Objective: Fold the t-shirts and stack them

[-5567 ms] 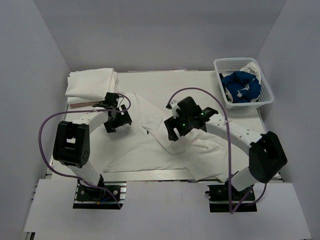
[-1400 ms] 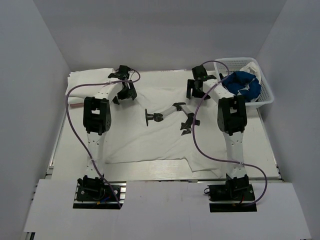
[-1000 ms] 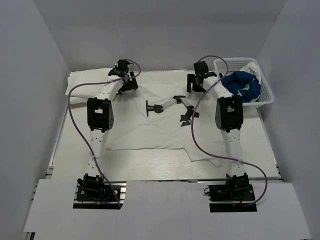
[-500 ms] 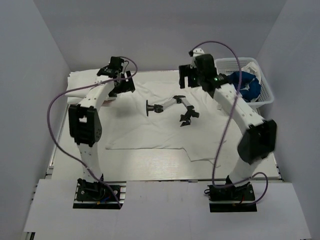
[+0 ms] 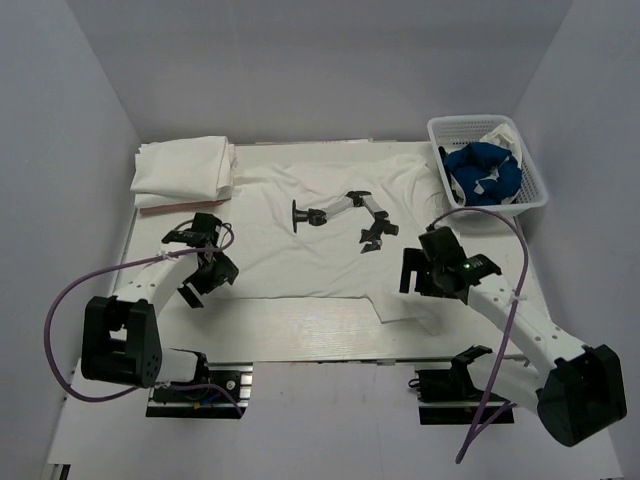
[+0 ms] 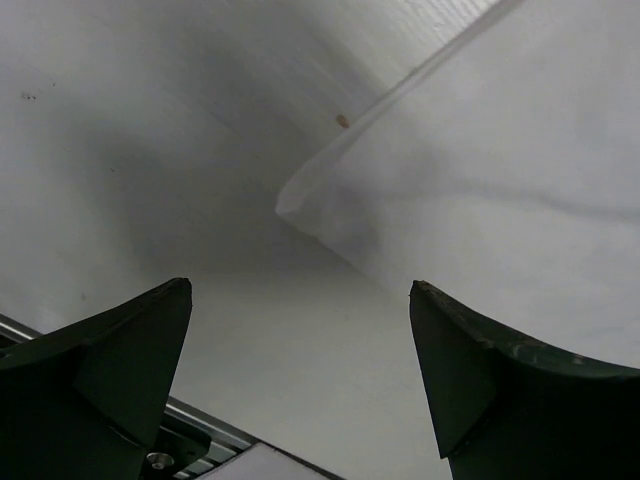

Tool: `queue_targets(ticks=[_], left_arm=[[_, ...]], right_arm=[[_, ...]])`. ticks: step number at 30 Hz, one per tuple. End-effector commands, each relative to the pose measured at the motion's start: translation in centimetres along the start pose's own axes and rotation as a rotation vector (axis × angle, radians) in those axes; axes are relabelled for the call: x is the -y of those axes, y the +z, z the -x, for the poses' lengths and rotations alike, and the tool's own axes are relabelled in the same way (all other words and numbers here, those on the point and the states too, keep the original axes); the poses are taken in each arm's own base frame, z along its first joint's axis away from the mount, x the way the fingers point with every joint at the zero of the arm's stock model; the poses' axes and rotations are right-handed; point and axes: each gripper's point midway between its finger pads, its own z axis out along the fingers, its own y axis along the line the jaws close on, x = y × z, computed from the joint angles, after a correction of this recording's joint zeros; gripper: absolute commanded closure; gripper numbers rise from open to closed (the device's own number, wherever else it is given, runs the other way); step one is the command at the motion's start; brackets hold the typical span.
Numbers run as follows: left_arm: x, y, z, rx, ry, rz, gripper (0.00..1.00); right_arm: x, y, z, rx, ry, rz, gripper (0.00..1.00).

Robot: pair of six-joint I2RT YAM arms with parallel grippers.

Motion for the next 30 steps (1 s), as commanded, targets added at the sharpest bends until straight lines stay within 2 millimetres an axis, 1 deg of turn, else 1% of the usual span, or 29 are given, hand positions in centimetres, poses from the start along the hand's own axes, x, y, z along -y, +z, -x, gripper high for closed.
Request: queue_targets(ticks=[1,2,3,4,6,7,9,10,12,13,14,15,16,17,21,22,26,28,29,30], left_arm=[[0.8,0.9,1.4,0.049,-0.150,-0.027,0.00],[1.1,1.2,1.6,0.054,-0.163,-0.035,0.00],[0.7,2.1,1.3,0.059,-0.174,-0.012,0.00],[0.4,2.6,1.2,0.052,-0.202,0.001,0.00],[0.2,3.4,1.2,0.036,-0.228,0.014,0.06],[0.1,4.2,0.9,0.027,-0.224,0.026,0.15],[-0.3,4.6,1.0,0.022,-0.240,0.037,0.25],[0.4,4.9,1.3,0.027,-0.245,0.013,0.36],[0.4,5.1,1.0,0.013,-0.233,0.015,0.47],[0.1,5.2,0.7,0.007,-0.231,0.023,0.58],[-0.4,5.6,0.1,-0.005,-0.235,0.038,0.81],[-0.6,5.8,0.0,-0.005,-0.244,0.041,0.89],[-0.6,5.6,0.2,0.001,-0.247,0.033,0.97],[-0.7,5.8,0.0,0.000,-0.246,0.034,1.00],[0.0,5.8,-0.2,-0.017,-0.241,0.002,1.00],[0.0,5.8,-0.2,-0.017,-0.241,0.002,1.00],[0.3,5.4,0.2,-0.011,-0.243,-0.005,1.00],[0.2,5.6,0.1,-0.017,-0.241,0.002,1.00],[0.5,5.5,0.4,-0.011,-0.243,-0.005,1.00],[0.2,5.4,0.2,-0.019,-0.240,0.004,1.00]], right_arm=[[1.3,-1.2,-2.2,-0.040,0.133,-0.059,0.10],[1.6,-1.2,-2.9,-0.049,0.151,-0.064,0.10],[1.4,-1.1,-2.9,-0.043,0.160,-0.051,0.10],[1.4,-1.1,-2.9,-0.034,0.184,-0.045,0.10],[1.1,-0.8,-3.4,-0.042,0.180,-0.025,0.10],[1.1,-0.6,-3.6,-0.049,0.195,-0.029,0.10],[1.3,-0.5,-4.7,-0.093,0.189,-0.037,0.10],[1.3,-0.6,-5.0,-0.106,0.197,-0.037,0.10],[1.8,-0.5,-5.9,-0.136,0.200,-0.062,0.10],[1.8,-0.6,-6.0,-0.141,0.198,-0.062,0.10],[2.0,-0.6,-6.2,-0.145,0.204,-0.074,0.10],[2.2,-0.7,-6.7,-0.159,0.212,-0.086,0.10],[2.1,-0.8,-6.8,-0.164,0.211,-0.080,0.10],[2.3,-0.9,-7.1,-0.176,0.208,-0.089,0.10],[2.2,-1.0,-7.8,-0.211,0.213,-0.086,0.10],[2.0,-0.7,-7.7,-0.208,0.216,-0.080,0.10],[1.6,0.4,-8.4,-0.258,0.197,-0.074,0.10],[1.5,0.9,-8.6,-0.271,0.179,-0.068,0.10],[1.3,1.1,-9.0,-0.284,0.173,-0.053,0.11],[1.3,1.2,-9.4,-0.293,0.171,-0.049,0.13]])
